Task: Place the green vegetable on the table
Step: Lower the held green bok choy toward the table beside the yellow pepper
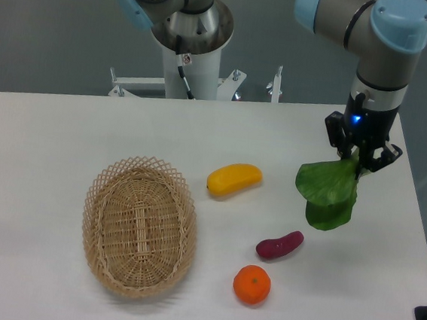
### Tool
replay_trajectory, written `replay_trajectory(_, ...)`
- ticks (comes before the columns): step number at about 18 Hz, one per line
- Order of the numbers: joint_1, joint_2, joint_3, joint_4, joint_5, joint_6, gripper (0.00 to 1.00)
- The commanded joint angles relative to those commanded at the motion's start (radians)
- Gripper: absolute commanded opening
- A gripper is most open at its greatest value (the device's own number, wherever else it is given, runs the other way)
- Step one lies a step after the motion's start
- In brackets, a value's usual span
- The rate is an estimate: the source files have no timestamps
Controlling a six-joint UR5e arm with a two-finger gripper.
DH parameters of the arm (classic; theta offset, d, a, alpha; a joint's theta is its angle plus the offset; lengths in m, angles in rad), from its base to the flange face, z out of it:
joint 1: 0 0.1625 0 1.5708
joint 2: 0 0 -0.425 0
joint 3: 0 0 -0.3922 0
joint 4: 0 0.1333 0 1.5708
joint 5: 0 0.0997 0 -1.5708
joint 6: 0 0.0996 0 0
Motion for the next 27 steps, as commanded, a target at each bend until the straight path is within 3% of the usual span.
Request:
replay_trajectory(8, 0.002, 0.000, -0.024, 0.009, 0.003, 0.002, 0.37)
replay_trajectory(15, 0.044, 0.003, -0.127, 0.020, 0.002, 0.156, 0.37)
replay_trajectory(17, 0.048, 0.002, -0.153, 0.043, 0.003, 0.172, 0.37)
replay_trajectory(22, 0.078, -0.008, -0.248, 0.178, 0.005, 0.274, 0.36)
replay_trajectory(27, 0.101, -0.058, -0.330, 0.273, 0.006, 0.354, 0.36)
